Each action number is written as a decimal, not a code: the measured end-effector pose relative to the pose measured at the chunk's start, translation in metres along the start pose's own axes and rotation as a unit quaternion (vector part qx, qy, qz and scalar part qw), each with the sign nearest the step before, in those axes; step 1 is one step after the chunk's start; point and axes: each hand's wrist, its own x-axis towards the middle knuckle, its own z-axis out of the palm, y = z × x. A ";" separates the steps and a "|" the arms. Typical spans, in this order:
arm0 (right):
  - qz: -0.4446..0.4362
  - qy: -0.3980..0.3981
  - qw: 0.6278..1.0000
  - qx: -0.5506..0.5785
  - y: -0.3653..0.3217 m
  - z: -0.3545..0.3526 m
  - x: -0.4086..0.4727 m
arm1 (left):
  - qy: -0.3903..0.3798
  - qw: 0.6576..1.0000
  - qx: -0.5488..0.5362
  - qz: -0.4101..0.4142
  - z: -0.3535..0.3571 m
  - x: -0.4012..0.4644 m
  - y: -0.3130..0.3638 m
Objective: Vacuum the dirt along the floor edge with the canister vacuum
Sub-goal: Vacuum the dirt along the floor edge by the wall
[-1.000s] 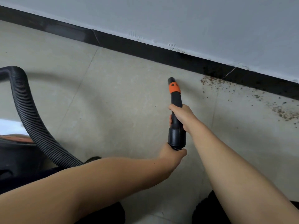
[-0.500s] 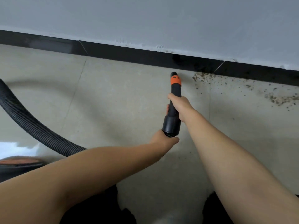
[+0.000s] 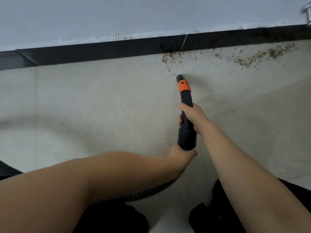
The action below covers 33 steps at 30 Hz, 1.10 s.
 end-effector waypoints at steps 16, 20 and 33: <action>0.010 -0.120 0.987 -0.109 -0.032 -0.002 0.010 | 0.088 0.986 -0.140 0.013 0.036 0.003 0.022; 0.001 -0.104 0.986 -0.130 -0.044 -0.029 0.021 | 0.093 0.982 -0.165 0.018 0.067 0.008 0.045; 0.001 -0.034 0.999 -0.010 -0.030 -0.079 0.035 | 0.055 0.997 -0.011 0.053 0.076 0.027 0.045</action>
